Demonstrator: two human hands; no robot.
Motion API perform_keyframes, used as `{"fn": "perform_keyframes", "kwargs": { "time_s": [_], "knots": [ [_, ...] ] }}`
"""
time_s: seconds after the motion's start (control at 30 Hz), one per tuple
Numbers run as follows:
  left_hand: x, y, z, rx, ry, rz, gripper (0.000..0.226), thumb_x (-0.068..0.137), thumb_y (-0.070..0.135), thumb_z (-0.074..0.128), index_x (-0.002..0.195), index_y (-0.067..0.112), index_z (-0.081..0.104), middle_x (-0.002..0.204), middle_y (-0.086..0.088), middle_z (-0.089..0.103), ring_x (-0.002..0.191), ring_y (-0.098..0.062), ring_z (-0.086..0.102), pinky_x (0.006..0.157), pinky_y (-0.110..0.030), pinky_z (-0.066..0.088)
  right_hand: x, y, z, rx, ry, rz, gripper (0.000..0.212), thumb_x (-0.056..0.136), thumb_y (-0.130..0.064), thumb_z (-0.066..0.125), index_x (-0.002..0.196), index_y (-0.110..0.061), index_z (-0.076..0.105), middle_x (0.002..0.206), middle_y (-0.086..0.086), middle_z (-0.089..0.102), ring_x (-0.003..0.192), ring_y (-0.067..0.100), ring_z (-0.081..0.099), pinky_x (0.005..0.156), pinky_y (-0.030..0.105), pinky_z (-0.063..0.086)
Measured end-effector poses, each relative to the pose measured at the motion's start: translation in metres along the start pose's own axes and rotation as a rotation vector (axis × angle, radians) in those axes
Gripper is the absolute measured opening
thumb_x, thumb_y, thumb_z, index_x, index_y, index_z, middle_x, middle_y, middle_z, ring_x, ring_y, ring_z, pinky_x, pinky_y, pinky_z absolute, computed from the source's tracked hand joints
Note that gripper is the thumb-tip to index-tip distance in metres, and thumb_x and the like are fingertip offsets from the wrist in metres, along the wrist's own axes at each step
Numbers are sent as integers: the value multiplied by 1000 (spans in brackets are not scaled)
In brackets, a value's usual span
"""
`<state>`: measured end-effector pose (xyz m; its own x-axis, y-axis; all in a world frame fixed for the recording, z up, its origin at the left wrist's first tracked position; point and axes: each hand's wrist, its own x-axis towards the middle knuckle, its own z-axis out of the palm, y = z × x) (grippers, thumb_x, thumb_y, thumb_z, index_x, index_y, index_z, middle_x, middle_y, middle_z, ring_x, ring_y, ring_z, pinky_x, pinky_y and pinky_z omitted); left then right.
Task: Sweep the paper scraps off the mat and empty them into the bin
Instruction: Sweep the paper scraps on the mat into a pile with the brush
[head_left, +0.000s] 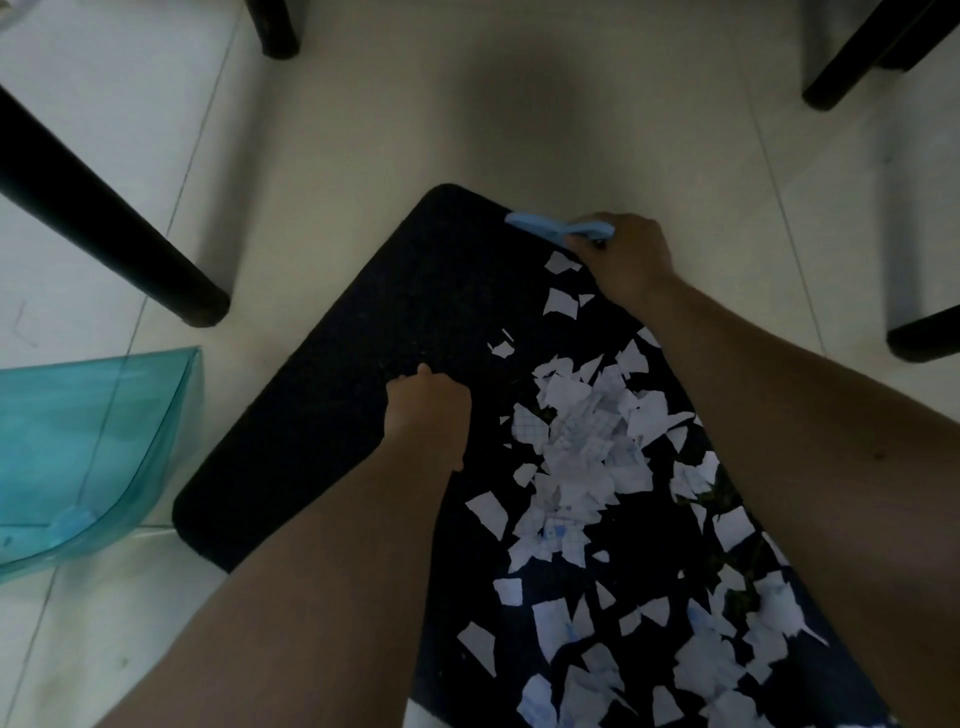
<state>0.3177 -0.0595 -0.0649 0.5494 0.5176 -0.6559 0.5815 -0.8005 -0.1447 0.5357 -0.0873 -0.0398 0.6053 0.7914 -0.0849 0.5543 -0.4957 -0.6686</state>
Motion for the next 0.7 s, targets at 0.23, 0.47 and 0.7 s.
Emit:
{"fn": "perform_keyframes", "kwargs": {
  "time_s": [0.23,0.47,0.7],
  "knots": [
    [-3,-2,0,-36,1,7,72,73,45,77,129,10,50,127,-8,50,117,-23,49,92,-36,46,-13,-6,-26,-196,-288,46,25,89,-28,64,70,-12,57,62,-2,51,45,0,49,42,10,36],
    [-3,-2,1,-32,-11,-1,77,74,44,77,134,9,45,134,-10,46,123,-26,47,97,-39,44,-2,-15,-35,-111,67,-5,25,89,-28,63,91,-3,68,88,8,66,75,6,62,60,14,43],
    [0,-2,1,-39,-37,-7,83,74,44,77,140,10,40,143,-12,38,127,-30,44,98,-41,43,-24,14,-13,-67,-245,127,22,88,-27,65,87,-5,65,75,9,61,63,16,55,60,27,46]
  ]
}}
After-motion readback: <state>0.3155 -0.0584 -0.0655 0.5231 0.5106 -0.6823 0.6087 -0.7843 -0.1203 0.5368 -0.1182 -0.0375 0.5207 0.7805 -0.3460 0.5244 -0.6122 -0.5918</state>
